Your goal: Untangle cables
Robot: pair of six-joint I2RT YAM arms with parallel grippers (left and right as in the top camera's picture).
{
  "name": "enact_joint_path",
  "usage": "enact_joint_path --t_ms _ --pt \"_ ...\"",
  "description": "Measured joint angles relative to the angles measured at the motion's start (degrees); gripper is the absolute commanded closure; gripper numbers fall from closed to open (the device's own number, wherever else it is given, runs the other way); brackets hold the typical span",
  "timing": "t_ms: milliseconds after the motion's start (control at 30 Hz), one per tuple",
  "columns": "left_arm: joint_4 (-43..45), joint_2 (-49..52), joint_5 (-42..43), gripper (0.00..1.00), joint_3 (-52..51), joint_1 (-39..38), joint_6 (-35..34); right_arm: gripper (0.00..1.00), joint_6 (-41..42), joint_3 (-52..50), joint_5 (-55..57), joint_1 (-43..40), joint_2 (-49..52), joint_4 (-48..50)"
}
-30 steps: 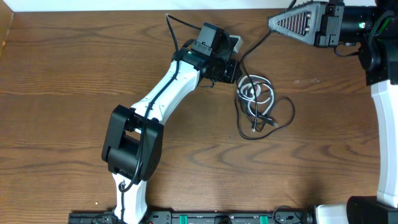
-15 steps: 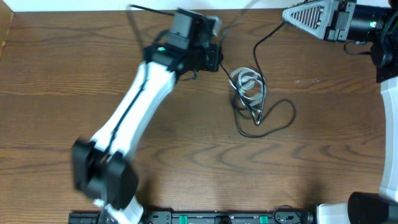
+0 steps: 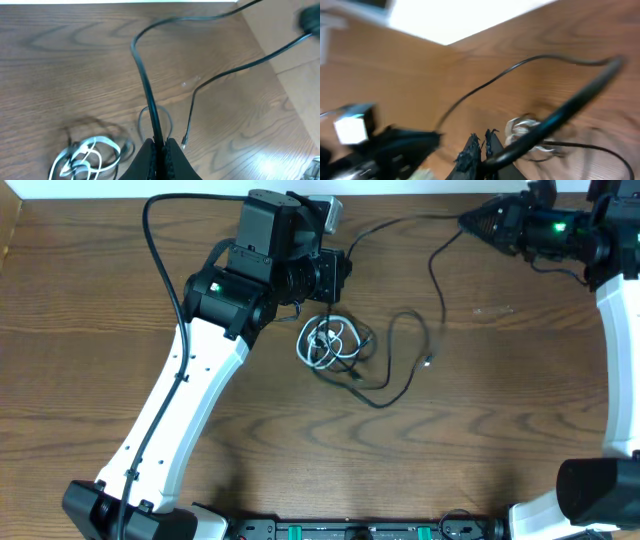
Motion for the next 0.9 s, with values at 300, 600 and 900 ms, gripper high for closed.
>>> enact_joint_path --t_ms 300,600,900 --pt "1.3 0.0 1.5 0.93 0.7 0.0 -2.0 0.99 -3.3 0.0 10.6 0.5 1.8 -4.2" --pt "3.3 0.0 1.7 0.94 1.5 -1.0 -3.5 0.99 -7.8 0.0 12.2 5.5 2.3 -4.5" --pt "12.9 0.4 1.7 0.92 1.6 -8.3 -4.9 0.99 -9.2 0.0 13.6 7.3 2.3 -6.3"
